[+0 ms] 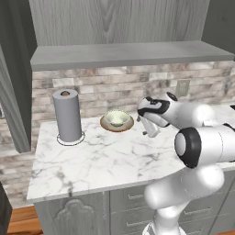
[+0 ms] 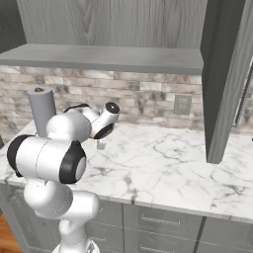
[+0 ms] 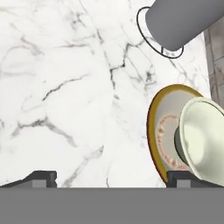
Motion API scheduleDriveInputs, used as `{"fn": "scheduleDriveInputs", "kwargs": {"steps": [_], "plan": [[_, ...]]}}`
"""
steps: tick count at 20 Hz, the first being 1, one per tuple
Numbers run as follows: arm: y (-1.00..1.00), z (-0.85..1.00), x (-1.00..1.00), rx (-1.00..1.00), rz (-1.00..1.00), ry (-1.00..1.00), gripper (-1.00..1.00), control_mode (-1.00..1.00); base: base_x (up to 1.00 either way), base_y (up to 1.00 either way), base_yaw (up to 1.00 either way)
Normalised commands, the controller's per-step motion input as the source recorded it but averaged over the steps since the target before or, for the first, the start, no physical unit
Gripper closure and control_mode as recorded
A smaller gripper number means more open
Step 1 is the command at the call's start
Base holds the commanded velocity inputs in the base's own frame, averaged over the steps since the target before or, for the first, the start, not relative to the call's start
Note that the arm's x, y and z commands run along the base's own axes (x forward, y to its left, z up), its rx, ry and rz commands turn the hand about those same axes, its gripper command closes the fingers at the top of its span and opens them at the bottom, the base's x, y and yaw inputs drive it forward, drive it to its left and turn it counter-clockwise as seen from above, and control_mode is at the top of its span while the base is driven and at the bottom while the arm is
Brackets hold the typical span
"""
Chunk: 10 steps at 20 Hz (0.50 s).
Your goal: Pick up the bowls on the counter and stack them on top of one another in the open cabinet. Place the smaller bowl on top of the larger bowl.
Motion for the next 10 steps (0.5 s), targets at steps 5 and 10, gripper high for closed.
{"fn": "scheduleDriveInputs", "kwargs": {"steps": [5,10], "plan": [[0.01,-0.25,0.08,0.00,0.02,-0.14,-1.00,-1.00,0.00,0.00,0.00],[0.02,-0.16,0.04,0.00,0.05,-0.19,-1.00,-1.00,0.00,0.00,0.00]]}}
